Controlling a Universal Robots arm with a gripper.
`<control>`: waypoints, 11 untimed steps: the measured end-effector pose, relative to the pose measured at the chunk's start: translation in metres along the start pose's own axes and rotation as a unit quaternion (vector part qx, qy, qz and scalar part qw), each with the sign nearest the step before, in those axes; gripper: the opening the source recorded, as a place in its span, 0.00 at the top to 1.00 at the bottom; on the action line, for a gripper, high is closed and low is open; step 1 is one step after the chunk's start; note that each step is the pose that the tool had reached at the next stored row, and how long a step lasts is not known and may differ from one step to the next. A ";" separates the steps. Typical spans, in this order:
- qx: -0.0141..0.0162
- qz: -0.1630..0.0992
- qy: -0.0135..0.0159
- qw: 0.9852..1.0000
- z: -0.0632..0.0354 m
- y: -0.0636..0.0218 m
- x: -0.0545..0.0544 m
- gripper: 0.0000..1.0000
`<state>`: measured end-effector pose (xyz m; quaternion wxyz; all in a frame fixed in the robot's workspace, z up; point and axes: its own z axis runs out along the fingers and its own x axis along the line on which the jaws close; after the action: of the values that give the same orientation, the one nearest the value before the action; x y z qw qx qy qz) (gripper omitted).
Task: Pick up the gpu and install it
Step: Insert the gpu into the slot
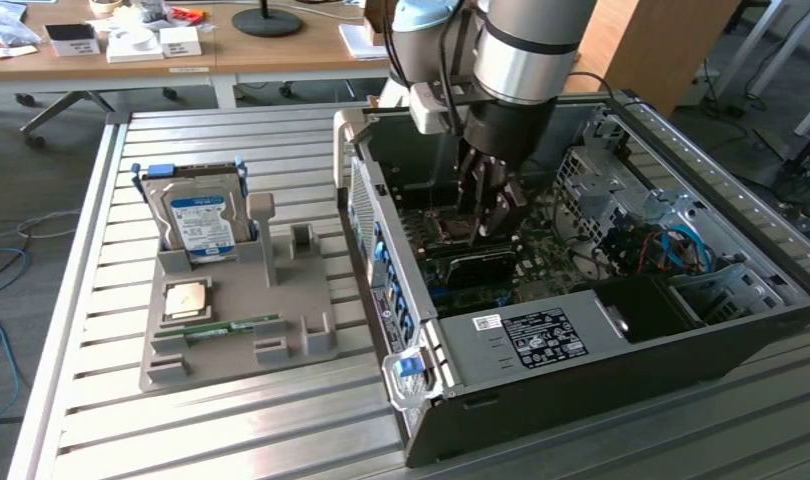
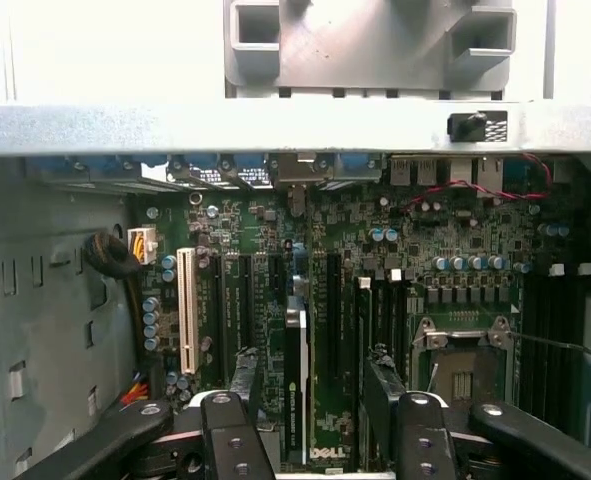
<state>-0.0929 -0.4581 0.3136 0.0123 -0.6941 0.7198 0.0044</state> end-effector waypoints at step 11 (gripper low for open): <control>0.000 0.000 0.000 1.000 -0.0009 -0.0132 -0.002 0.45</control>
<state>-0.0797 -0.4561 0.3147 0.0125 -0.6941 0.7198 0.0045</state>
